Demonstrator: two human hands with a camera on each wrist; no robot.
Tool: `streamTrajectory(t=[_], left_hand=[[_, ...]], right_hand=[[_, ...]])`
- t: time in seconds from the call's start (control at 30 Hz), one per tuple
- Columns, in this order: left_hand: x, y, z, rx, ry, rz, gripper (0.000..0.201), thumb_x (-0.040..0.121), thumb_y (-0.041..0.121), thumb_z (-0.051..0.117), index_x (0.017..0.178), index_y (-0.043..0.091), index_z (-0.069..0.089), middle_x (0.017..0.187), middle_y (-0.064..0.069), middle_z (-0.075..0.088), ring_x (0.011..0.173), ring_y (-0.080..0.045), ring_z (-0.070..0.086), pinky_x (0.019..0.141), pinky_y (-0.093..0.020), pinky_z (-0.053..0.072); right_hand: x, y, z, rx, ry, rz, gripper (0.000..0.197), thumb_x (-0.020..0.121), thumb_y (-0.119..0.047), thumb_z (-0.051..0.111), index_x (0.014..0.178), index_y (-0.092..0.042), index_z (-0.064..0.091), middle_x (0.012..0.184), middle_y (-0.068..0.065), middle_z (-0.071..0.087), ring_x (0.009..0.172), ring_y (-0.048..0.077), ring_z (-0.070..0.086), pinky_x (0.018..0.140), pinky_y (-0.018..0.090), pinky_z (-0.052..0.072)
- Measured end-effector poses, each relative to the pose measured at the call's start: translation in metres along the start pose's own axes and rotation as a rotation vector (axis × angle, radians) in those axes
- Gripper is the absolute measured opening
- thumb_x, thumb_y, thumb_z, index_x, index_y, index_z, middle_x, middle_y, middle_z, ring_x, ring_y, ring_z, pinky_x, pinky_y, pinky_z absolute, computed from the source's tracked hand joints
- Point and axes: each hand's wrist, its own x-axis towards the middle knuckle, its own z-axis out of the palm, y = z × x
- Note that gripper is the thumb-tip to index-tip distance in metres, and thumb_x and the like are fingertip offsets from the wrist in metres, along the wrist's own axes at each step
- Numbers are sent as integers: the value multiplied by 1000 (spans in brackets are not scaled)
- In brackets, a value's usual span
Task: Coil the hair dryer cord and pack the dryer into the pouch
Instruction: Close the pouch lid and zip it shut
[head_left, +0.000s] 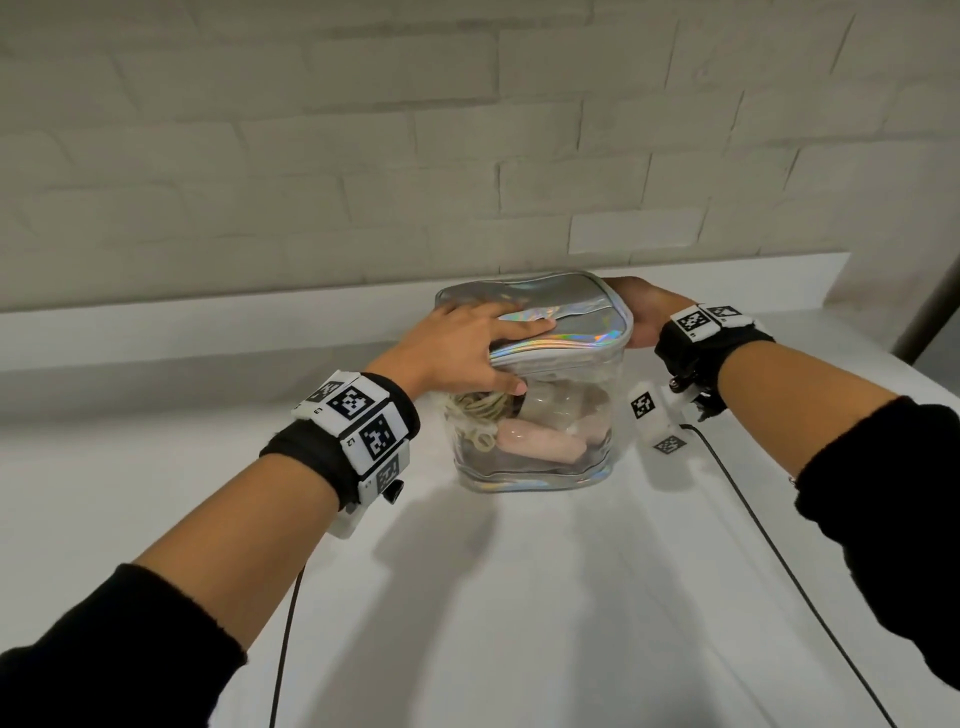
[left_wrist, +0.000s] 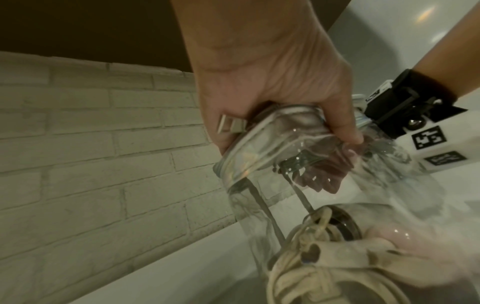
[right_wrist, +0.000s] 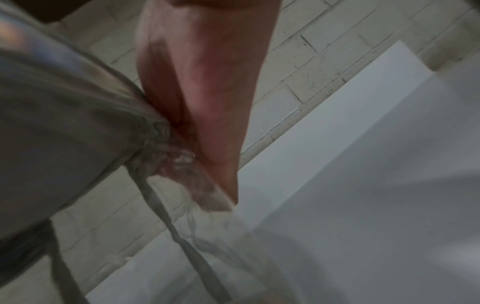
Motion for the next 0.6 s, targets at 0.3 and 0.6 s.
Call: streamTrajectory(t=[0.3,0.6], left_hand=[[2,2,4,8,28,-8,76,70,65,46,140,50,22,154,1,27,141,-19,28,110,-44,22],[2,4,6,-8,34,-23,68,79,59,54,140,49,24,154,-3,28,142,-21,25,113,-46,21]], right_hand=[[17,-24,-16,-994,648,-55,20,94,-2,38,95,1,58,78,10,53,73,19,51,66,29,40],[-8,-29,-30,-912,692,-280,17,90,7,40,87,1,56,68,10,51,43,-1,56,43,11,46]])
